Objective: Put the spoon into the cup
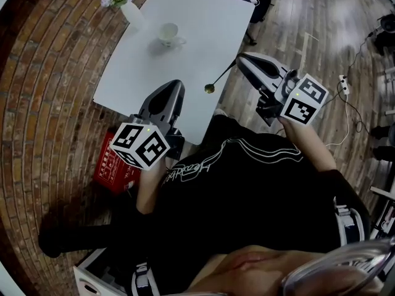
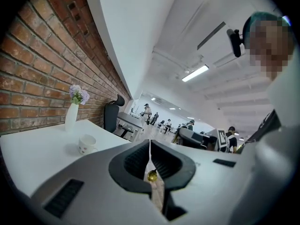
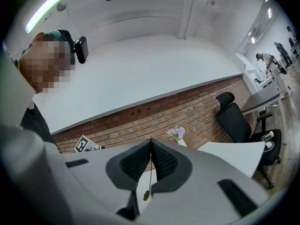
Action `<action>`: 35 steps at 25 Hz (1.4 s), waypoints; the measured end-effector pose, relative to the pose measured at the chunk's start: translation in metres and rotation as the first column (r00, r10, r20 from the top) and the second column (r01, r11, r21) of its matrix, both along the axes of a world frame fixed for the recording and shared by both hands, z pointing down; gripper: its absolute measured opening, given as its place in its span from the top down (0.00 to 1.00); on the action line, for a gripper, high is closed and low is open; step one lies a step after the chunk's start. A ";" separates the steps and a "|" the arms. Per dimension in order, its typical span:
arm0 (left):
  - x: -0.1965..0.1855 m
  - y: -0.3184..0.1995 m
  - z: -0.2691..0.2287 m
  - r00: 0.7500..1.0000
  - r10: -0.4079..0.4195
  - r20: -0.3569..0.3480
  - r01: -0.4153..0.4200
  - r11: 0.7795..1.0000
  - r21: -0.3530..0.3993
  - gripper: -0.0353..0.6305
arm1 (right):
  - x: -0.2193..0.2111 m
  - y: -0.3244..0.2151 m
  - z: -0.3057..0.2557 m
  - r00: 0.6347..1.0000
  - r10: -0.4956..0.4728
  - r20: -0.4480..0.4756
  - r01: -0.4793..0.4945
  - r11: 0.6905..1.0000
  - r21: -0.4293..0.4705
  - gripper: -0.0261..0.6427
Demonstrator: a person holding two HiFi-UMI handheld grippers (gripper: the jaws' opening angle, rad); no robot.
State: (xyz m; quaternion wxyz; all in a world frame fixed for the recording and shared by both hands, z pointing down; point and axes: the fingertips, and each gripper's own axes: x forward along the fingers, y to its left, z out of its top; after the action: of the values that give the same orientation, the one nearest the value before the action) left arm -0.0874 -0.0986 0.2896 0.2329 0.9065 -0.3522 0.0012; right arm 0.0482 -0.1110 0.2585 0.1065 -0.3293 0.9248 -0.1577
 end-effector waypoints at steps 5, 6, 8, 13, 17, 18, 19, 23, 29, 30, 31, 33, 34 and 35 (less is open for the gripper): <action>-0.005 -0.040 0.009 0.999 -0.035 0.011 0.035 0.999 -0.026 0.93 | -0.004 -0.047 0.012 1.000 -0.016 -0.007 0.016 1.000 -0.027 0.96; -0.007 -0.048 0.011 0.999 -0.041 0.013 0.042 0.999 -0.032 0.93 | -0.006 -0.057 0.014 1.000 -0.020 -0.007 0.020 0.999 -0.033 0.96; -0.010 -0.066 0.015 0.998 -0.052 0.019 0.053 0.998 -0.042 0.93 | -0.009 -0.076 0.018 1.000 -0.028 -0.006 0.028 0.999 -0.042 0.96; -0.017 -0.107 0.026 0.996 -0.089 0.009 0.090 0.993 -0.082 0.93 | -0.017 -0.125 0.029 0.999 -0.048 -0.025 0.047 0.997 -0.067 0.96; -0.023 -0.138 0.037 0.993 -0.114 0.005 0.114 0.988 -0.108 0.93 | -0.027 -0.162 0.038 0.997 -0.065 -0.032 0.062 0.995 -0.081 0.96; -0.025 -0.145 0.040 0.993 -0.119 0.005 0.119 0.986 -0.116 0.93 | -0.029 -0.170 0.039 0.997 -0.069 -0.025 0.066 0.994 -0.087 0.96; -0.026 -0.151 0.043 0.992 -0.123 0.005 0.122 0.984 -0.126 0.93 | -0.032 -0.178 0.041 0.997 -0.072 -0.018 0.070 0.993 -0.094 0.96; -0.033 -0.170 0.052 0.990 -0.137 0.015 0.138 0.980 -0.146 0.93 | -0.044 -0.203 0.046 0.996 -0.087 -0.003 0.086 0.991 -0.102 0.96; -0.045 -0.191 0.067 0.986 -0.168 0.021 0.169 0.970 -0.175 0.93 | -0.059 -0.234 0.048 0.995 -0.092 -0.031 0.090 0.993 -0.071 0.96; -0.046 -0.193 0.070 0.985 -0.171 0.022 0.172 0.968 -0.181 0.93 | -0.061 -0.239 0.048 0.995 -0.091 -0.034 0.089 0.994 -0.066 0.96; -0.047 -0.196 0.072 0.984 -0.174 0.024 0.175 0.967 -0.187 0.93 | -0.062 -0.244 0.048 0.995 -0.091 -0.036 0.088 0.994 -0.063 0.96; -0.049 -0.200 0.076 0.984 -0.178 0.027 0.180 0.964 -0.196 0.93 | -0.065 -0.253 0.049 0.995 -0.090 -0.033 0.088 0.994 -0.062 0.96; -0.050 -0.203 0.078 0.983 -0.180 0.029 0.182 0.963 -0.200 0.93 | -0.066 -0.258 0.050 0.995 -0.090 -0.031 0.088 0.994 -0.062 0.96; -0.052 -0.205 0.080 0.983 -0.183 0.030 0.185 0.961 -0.204 0.93 | -0.068 -0.263 0.051 0.996 -0.089 -0.031 0.087 0.994 -0.062 0.96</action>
State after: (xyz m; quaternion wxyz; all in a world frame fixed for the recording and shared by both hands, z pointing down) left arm -0.1390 -0.3040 0.3700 0.3227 0.8408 -0.4341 0.0211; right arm -0.0195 -0.3744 0.3097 0.0739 -0.2937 0.9350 -0.1845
